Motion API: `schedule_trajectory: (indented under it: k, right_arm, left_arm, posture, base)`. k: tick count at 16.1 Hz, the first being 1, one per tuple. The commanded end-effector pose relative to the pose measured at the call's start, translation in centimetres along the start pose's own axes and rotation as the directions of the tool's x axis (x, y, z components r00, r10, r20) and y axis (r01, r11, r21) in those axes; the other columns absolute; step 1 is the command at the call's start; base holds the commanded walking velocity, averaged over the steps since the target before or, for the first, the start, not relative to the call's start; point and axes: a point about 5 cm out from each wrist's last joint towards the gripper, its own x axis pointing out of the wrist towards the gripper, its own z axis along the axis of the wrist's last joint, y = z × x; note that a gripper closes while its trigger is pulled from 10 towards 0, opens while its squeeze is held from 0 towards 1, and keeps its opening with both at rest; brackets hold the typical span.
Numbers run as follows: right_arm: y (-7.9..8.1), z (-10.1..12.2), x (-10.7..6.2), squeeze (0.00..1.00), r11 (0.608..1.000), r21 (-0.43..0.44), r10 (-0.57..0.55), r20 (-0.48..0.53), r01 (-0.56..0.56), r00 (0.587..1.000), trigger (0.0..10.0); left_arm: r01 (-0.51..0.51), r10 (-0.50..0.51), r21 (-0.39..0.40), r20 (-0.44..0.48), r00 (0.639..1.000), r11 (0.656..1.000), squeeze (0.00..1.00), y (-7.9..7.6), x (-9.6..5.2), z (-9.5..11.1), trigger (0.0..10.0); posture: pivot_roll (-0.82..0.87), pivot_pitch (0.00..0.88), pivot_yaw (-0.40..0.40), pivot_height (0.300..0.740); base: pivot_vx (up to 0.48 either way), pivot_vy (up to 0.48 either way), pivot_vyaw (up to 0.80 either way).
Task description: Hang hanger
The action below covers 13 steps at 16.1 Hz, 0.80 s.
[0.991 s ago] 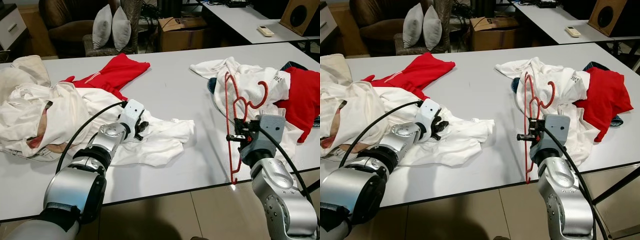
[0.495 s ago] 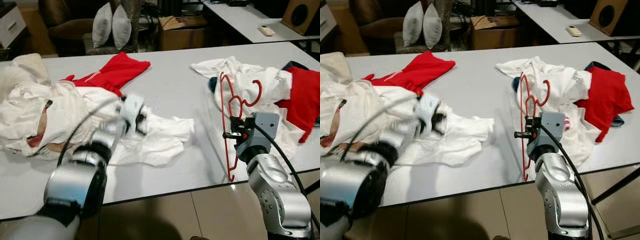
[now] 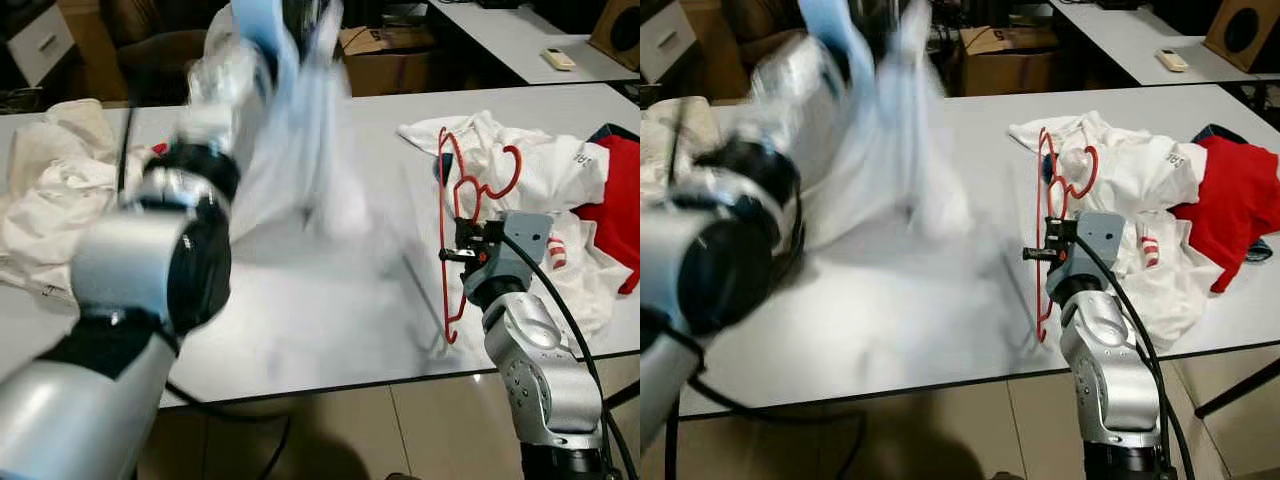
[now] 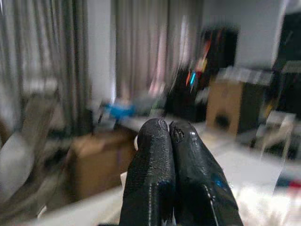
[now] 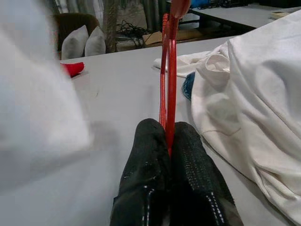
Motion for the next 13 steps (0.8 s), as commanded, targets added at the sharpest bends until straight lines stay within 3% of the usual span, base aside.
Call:
schedule_trajectory:
  k: [1,2,4,6,7,8,10,13]
  right_arm:
    - [-0.1,0.2,0.2,0.00,1.000,-0.004,-0.017,0.019,0.017,1.000,10.0]
    - [-0.1,0.1,0.4,0.00,1.000,-0.001,-0.022,0.026,0.022,0.999,10.0]
    - [-0.1,0.0,0.4,0.00,1.000,0.001,-0.024,0.031,0.024,0.999,10.0]
    - [-0.1,-0.2,0.3,0.00,1.000,0.001,-0.027,0.032,0.026,0.999,10.0]
    - [-0.3,-0.3,0.3,0.00,1.000,0.002,-0.030,0.031,0.030,0.999,10.0]
    - [-0.3,-0.4,0.3,0.00,1.000,0.002,-0.031,0.030,0.031,0.999,10.0]
    - [-0.1,-0.5,0.4,0.00,1.000,-0.003,-0.019,0.026,0.019,0.999,10.0]
    - [0.1,-0.4,0.7,0.00,1.000,-0.005,-0.005,0.026,0.005,1.000,10.0]
  left_arm:
    - [0.037,-0.035,-0.016,0.137,0.990,0.999,0.00,-0.2,0.6,3.3,0.0]
    - [0.070,-0.066,-0.014,0.218,0.974,0.997,0.00,-0.3,0.8,5.3,0.0]
    - [0.072,-0.078,0.042,0.179,0.981,0.997,0.00,0.1,0.2,3.8,0.0]
    - [0.121,-0.120,0.147,-0.015,0.993,0.982,0.00,0.7,-1.7,-1.8,0.0]
    - [0.177,-0.161,0.158,-0.113,0.981,0.971,0.00,0.5,-3.0,-5.0,0.0]
    - [0.206,-0.183,0.154,-0.151,0.971,0.966,0.00,0.3,-3.7,-6.4,0.0]
    - [0.312,-0.271,0.121,-0.271,0.924,0.942,0.00,-0.2,-6.7,-11.0,0.0]
    - [0.520,-0.468,0.012,-0.422,0.777,0.854,0.00,-0.3,-11.3,-14.9,0.0]
  posture:
    - [-0.26,0.000,0.065,0.740]
    - [-0.26,0.000,0.066,0.740]
    - [-0.26,0.000,0.066,0.740]
    - [-0.24,0.000,0.060,0.740]
    - [-0.24,0.000,0.053,0.740]
    - [-0.23,0.000,0.045,0.740]
    - [-0.22,0.000,0.035,0.740]
    - [-0.21,0.000,0.017,0.740]
  base:
    - [0.000,0.000,0.00]
    - [0.000,0.000,0.00]
    - [0.000,0.000,0.00]
    - [0.000,0.000,0.00]
    - [0.000,0.000,0.00]
    - [0.000,0.000,0.00]
    - [0.000,0.000,0.00]
    - [0.000,0.000,0.00]
